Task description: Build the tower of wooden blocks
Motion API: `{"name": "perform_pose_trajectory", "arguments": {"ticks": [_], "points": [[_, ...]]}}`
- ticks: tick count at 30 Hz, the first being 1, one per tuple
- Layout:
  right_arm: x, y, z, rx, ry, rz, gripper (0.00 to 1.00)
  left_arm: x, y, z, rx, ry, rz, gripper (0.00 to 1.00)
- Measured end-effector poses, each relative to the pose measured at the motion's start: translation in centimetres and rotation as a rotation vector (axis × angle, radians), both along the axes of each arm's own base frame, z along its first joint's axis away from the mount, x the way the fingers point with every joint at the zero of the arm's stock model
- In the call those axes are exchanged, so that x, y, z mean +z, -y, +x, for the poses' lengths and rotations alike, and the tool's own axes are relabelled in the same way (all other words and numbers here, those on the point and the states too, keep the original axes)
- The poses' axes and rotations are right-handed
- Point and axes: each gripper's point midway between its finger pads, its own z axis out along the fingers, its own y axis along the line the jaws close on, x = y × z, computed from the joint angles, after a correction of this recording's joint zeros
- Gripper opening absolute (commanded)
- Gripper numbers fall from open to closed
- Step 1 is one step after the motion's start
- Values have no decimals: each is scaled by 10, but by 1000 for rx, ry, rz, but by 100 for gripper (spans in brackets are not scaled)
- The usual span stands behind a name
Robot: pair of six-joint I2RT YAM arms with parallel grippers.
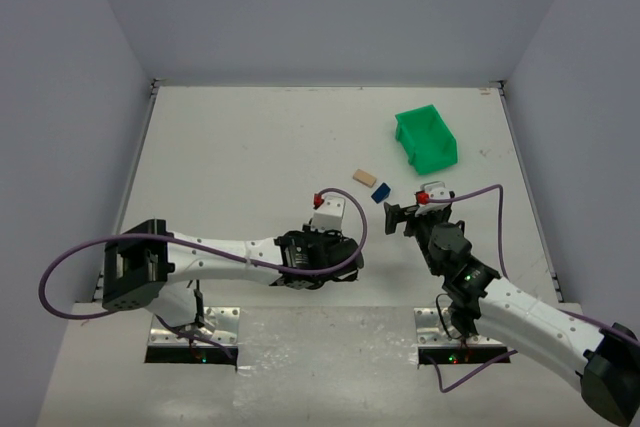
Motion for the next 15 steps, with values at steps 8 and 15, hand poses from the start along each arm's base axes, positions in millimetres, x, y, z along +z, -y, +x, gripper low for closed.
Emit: {"name": "perform_pose_trajectory", "arguments": {"ticks": [8, 15], "points": [[0, 0, 0, 0, 1, 0, 99, -1, -4, 2, 35, 12, 1, 0], [0, 0, 0, 0, 1, 0, 99, -2, -4, 3, 40, 16, 1, 0]]}}
